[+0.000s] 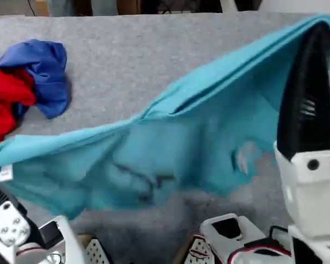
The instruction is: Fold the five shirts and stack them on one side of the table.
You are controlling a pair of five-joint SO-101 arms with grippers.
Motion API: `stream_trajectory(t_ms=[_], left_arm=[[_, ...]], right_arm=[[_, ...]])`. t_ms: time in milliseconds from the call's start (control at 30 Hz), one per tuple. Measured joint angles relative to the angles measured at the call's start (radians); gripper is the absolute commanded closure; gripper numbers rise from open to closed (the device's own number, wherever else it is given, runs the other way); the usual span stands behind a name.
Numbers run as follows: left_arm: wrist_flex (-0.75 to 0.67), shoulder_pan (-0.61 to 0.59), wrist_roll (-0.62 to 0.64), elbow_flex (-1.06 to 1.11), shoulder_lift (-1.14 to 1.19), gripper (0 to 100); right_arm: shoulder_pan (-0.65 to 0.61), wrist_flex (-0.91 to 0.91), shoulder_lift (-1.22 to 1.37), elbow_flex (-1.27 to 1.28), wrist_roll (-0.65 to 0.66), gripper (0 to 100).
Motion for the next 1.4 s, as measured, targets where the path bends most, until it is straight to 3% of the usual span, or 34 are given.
stream_trajectory(t_ms=[200, 367, 500, 633, 733, 800, 1067, 1400], left_arm=[[0.005, 0.0, 0.003, 0.095, -0.002, 97], [-0.166, 0.078, 0.006, 0.413, 0.0, 97], [-0.512, 0.187, 0.006, 0.778, 0.018, 97], [-1.036, 0.253, 0.006, 1.109, 0.164, 97], [-1.372, 0.267, 0.006, 1.145, 0.325, 97], [-1.464, 0.264, 0.006, 1.089, 0.442, 97], [-1.275, 0.265, 0.006, 0.747, 0.836, 97], [-0.813, 0.275, 0.006, 0.72, 0.845, 97]], right_arm=[[0.0, 0.0, 0.063, 0.155, 0.002, 98.5], [0.002, -0.06, 0.187, 0.434, 0.002, 98.5], [0.002, -0.255, 0.287, 0.687, 0.0, 98.5], [0.003, -0.522, 0.387, 0.89, 0.0, 98.5], [0.003, -0.687, 0.46, 0.95, 0.0, 98.5], [0.003, -0.73, 0.491, 0.953, 0.0, 98.5], [0.003, -0.707, 0.54, 0.956, 0.0, 98.5], [0.003, -0.183, 0.503, 1.036, 0.002, 98.5]])
